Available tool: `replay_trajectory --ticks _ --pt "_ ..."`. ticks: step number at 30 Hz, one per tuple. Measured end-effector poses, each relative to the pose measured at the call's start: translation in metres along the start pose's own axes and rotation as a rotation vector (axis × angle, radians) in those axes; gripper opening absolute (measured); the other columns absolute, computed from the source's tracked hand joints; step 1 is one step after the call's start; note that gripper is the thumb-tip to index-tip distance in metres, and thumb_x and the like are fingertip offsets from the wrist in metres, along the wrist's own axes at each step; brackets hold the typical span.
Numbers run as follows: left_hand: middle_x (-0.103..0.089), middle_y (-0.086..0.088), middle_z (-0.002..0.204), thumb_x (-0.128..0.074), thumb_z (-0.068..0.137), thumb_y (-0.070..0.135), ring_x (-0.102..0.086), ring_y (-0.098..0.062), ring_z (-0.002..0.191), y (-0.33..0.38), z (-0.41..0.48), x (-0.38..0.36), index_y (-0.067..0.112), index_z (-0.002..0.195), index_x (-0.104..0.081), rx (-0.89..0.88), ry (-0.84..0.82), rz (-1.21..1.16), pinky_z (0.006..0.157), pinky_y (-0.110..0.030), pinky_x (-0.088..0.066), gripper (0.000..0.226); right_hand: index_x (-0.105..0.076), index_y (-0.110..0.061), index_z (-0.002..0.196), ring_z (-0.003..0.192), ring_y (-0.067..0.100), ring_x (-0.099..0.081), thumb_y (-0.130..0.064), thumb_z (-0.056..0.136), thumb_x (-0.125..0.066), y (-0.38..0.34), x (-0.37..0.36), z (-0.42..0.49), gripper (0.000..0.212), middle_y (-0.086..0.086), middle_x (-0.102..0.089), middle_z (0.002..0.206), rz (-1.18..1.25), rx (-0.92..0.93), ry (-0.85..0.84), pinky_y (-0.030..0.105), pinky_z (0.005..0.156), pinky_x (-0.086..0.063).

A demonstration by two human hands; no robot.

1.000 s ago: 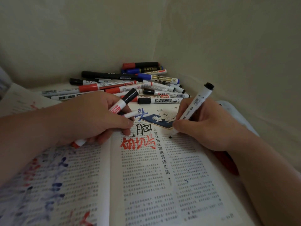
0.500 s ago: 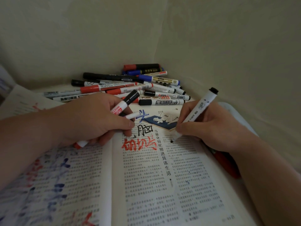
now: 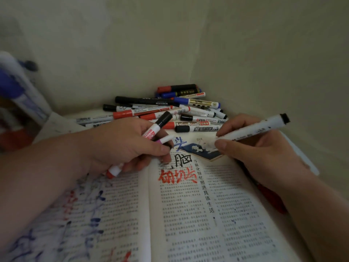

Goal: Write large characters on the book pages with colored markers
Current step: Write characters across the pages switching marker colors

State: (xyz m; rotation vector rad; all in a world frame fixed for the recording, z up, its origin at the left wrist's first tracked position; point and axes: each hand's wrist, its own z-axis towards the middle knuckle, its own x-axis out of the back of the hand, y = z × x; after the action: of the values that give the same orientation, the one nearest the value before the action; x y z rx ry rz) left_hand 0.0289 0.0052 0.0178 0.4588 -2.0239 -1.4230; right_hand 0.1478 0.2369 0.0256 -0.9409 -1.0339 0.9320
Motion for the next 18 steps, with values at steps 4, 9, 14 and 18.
replay_trajectory --ticks 4,9,14,18 --pt "-0.076 -0.014 0.082 -0.057 0.094 0.003 -0.042 -0.011 0.032 0.001 -0.003 0.003 0.0 0.102 -0.066 -0.002 -0.038 -0.255 0.032 -0.014 -0.028 0.012 -0.08 -0.015 0.094 0.079 0.027 -0.068 -0.037 0.076 -0.082 -0.001 -0.013 -0.007 0.028 0.014 -0.073 0.085 0.142 0.117 -0.122 0.032 0.071 -0.053" --pt "-0.074 -0.023 0.097 -0.06 0.085 0.012 -0.04 -0.011 0.03 -0.002 -0.004 0.009 0.001 0.102 -0.064 -0.054 -0.102 -0.336 0.033 -0.013 -0.025 0.021 -0.079 -0.021 0.099 0.082 0.033 -0.069 -0.05 0.071 -0.083 0.002 -0.02 -0.006 0.04 0.02 -0.074 0.09 0.075 0.122 -0.099 0.043 0.07 -0.049" --pt "-0.075 -0.021 0.099 -0.063 0.083 0.021 -0.043 -0.012 0.031 0.0 -0.006 0.011 0.004 0.097 -0.065 -0.062 -0.162 -0.315 0.033 -0.014 -0.027 0.022 -0.073 -0.019 0.089 0.077 0.023 -0.071 -0.021 0.078 -0.083 -0.004 -0.025 -0.01 0.015 0.017 -0.075 0.085 0.057 0.095 -0.077 0.03 0.067 -0.053" --pt "-0.077 -0.017 0.097 -0.061 0.087 0.026 -0.044 -0.012 0.031 0.005 -0.01 0.014 0.0 0.104 -0.063 -0.035 -0.189 -0.245 0.034 -0.015 -0.031 0.031 -0.076 -0.019 0.086 0.074 0.019 -0.072 -0.026 0.071 -0.081 -0.01 -0.027 -0.012 0.017 0.013 -0.077 0.085 0.05 0.102 -0.09 0.023 0.066 -0.054"
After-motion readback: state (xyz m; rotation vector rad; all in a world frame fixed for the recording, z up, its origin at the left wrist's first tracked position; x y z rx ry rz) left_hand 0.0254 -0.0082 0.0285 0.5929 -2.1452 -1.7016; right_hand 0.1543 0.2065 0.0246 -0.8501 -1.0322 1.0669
